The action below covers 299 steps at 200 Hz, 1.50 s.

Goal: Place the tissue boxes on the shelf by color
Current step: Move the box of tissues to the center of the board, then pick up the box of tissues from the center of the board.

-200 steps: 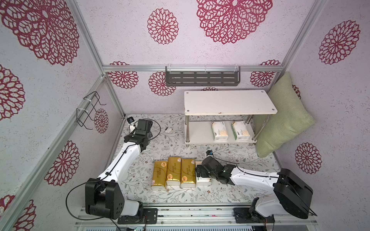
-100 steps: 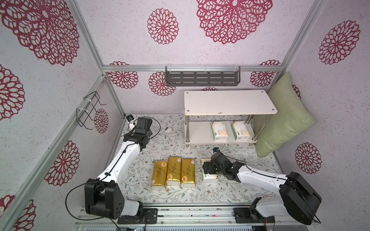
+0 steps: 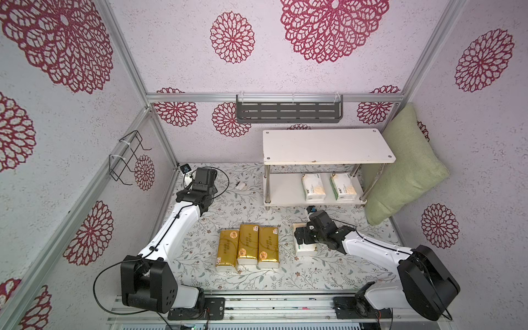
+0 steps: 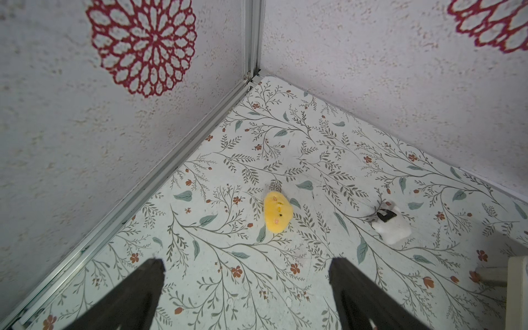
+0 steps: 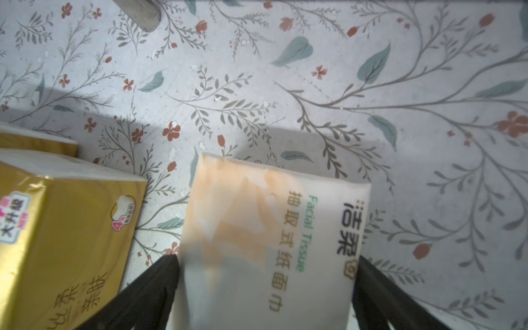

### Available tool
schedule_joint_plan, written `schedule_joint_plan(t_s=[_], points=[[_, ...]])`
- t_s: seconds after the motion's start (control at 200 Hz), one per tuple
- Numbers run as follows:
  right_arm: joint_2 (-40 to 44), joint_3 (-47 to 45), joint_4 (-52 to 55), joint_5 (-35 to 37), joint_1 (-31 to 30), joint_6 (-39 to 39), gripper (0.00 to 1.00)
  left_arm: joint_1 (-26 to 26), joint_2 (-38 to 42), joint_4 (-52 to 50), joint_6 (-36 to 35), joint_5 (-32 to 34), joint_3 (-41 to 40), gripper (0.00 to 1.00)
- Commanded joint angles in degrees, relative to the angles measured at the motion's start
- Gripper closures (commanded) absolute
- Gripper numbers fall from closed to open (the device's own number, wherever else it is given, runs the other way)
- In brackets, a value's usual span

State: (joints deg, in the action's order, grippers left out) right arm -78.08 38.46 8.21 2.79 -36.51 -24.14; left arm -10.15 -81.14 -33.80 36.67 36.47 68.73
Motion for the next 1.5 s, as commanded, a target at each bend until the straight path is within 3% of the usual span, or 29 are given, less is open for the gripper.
schedule_joint_plan(t_s=[0.0, 0.305, 0.52, 0.951, 1.491], points=[[-0.3, 2.5, 2.2, 1.2, 0.6, 3.4, 0.01, -0.7, 0.7, -0.4, -0.2, 0.3, 1.5, 0.03], [3.4, 4.3, 4.5, 3.9, 0.6, 3.1, 0.01, -0.8, 0.9, -0.8, 0.1, 0.9, 0.9, 0.02], [8.1, 4.3, 7.9, 7.5, 0.1, -2.4, 0.01, -1.0, 0.7, -0.7, 0.4, 0.8, 0.6, 0.03], [13.6, 0.2, 11.4, 16.6, -9.6, -16.1, 0.01, -1.4, -0.8, -0.1, 0.2, 0.6, 1.1, 0.03], [12.5, -3.0, 11.0, 21.3, -16.7, -23.6, 0.01, -1.7, -2.2, 0.1, 0.1, 0.6, 1.1, 0.03]])
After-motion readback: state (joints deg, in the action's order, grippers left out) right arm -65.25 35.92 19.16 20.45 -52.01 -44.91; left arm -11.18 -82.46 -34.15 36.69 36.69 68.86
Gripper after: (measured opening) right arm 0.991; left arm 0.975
